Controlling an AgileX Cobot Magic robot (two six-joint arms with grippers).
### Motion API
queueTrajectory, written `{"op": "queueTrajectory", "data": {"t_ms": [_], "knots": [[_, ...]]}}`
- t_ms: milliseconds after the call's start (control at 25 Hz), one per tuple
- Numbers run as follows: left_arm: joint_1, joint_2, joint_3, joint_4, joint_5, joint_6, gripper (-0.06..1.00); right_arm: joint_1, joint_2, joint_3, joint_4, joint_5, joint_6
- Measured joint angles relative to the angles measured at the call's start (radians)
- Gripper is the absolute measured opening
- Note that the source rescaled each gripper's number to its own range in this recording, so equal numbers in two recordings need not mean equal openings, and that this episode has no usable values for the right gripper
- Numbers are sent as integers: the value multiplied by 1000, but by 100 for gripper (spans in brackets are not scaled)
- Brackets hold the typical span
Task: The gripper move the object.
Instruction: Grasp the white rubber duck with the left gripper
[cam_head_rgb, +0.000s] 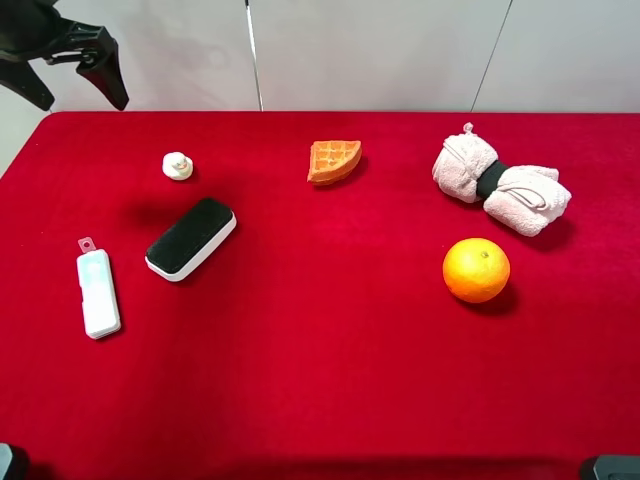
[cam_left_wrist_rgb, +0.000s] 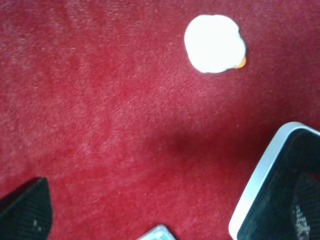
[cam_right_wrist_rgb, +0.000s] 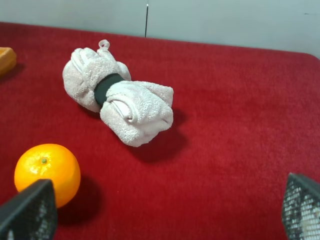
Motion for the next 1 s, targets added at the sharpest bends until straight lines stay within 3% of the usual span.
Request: {"op": "queueTrajectory", "data": {"t_ms": [520,1000], "knots": [[-83,195,-105,18,5,18,92,0,0,0,0,0,0],[-115,294,-113,61,-101,21,92,0,0,0,0,0,0]]}}
